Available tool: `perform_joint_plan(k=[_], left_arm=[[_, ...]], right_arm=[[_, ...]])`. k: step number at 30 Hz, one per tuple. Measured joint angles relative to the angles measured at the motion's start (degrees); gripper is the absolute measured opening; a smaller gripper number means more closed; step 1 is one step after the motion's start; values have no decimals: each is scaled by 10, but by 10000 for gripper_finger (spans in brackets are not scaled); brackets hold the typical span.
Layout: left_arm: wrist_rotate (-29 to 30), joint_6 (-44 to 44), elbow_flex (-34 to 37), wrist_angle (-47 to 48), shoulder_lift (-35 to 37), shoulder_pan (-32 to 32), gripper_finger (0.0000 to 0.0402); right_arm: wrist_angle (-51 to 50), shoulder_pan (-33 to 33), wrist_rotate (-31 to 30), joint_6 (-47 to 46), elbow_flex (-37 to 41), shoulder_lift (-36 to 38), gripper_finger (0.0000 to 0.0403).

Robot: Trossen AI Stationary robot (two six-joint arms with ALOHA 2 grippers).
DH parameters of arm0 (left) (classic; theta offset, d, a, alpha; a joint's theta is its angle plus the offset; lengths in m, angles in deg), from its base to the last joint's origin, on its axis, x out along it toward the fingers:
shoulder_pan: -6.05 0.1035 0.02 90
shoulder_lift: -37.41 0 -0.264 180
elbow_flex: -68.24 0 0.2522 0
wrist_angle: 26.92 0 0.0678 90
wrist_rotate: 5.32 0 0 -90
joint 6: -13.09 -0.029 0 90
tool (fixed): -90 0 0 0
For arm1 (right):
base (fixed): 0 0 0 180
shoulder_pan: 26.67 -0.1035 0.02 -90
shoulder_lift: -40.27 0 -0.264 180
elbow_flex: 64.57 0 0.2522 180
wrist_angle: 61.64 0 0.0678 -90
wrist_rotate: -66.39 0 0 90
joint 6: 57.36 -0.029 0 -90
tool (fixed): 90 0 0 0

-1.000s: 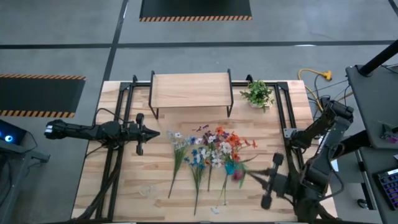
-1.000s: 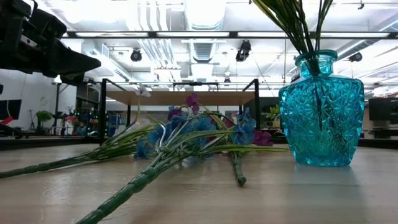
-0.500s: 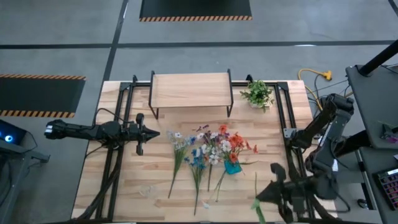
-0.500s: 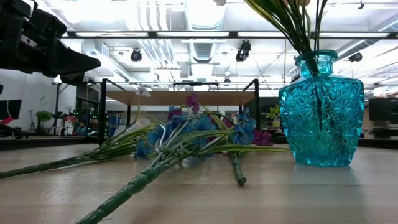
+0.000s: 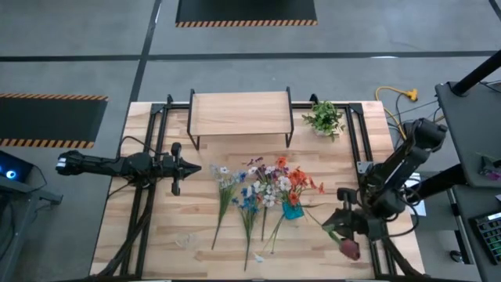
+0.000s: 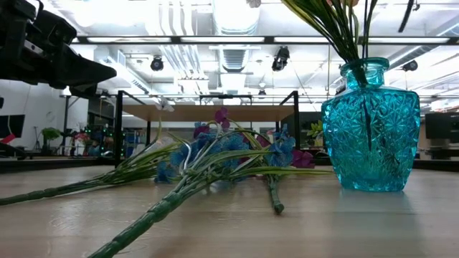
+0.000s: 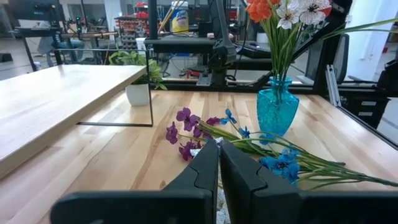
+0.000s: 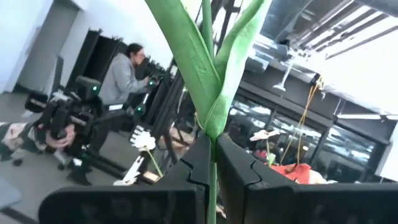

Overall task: Pick and place flowers into a vace then onto a shelf
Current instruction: Put the red flower into the blue vase

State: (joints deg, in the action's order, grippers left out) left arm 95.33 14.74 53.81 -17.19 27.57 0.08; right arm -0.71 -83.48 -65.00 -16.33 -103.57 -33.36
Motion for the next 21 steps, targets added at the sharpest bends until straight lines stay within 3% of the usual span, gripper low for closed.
perform_joint_plan(k=[10,21], left_arm=[[0,0,0,0,0,0,0],[0,0,0,0,0,0,0]], right_arm=[[27,41,45,-10,-5,-66,11],[27,65,39,-32,-8,-94,11]])
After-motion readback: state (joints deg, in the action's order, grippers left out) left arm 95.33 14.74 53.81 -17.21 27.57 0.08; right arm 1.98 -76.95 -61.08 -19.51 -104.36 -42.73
